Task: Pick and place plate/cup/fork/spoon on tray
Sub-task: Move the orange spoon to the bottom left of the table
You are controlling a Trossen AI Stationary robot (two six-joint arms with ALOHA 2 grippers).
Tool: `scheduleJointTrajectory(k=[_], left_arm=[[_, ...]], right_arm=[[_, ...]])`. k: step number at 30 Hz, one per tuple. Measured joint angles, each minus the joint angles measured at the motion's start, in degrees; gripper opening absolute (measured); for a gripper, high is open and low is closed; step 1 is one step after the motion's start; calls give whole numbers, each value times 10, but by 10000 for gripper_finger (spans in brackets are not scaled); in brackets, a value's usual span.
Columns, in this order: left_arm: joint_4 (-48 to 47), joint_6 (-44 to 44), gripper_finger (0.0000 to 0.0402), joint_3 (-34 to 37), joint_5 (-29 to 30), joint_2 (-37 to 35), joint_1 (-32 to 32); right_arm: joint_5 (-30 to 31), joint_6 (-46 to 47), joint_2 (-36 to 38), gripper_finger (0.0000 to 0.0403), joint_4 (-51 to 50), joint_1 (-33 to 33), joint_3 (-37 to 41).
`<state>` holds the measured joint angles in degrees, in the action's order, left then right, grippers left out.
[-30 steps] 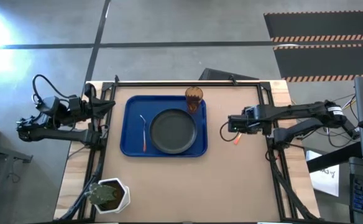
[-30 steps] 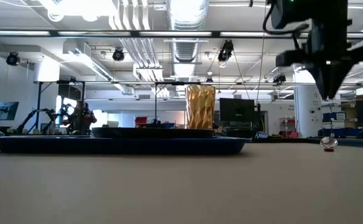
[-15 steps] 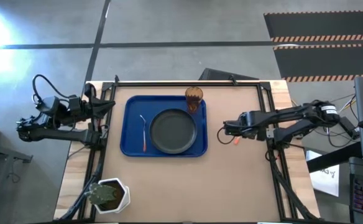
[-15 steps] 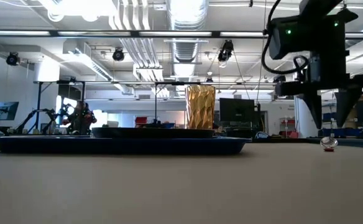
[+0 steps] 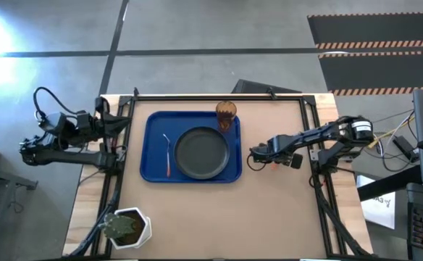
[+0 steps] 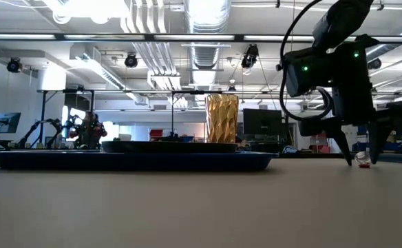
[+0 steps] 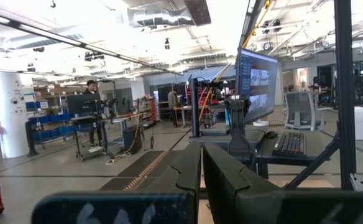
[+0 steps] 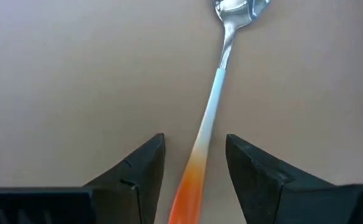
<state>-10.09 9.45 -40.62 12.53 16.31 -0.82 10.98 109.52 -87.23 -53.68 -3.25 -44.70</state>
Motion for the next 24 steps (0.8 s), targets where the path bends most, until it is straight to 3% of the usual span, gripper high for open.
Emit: scheduleJointTrajectory(k=[6,13,24], left_arm=[[-1,0,0,0,0,-24,0],[-22,0,0,0,0,-59,0],[-25,0,0,0,0,-78,0]], right_arm=[[0,23,-29,135,14,0,0],[3,3,-26,21,26,-1,0],[-5,4,-22,9,61,52,-36]])
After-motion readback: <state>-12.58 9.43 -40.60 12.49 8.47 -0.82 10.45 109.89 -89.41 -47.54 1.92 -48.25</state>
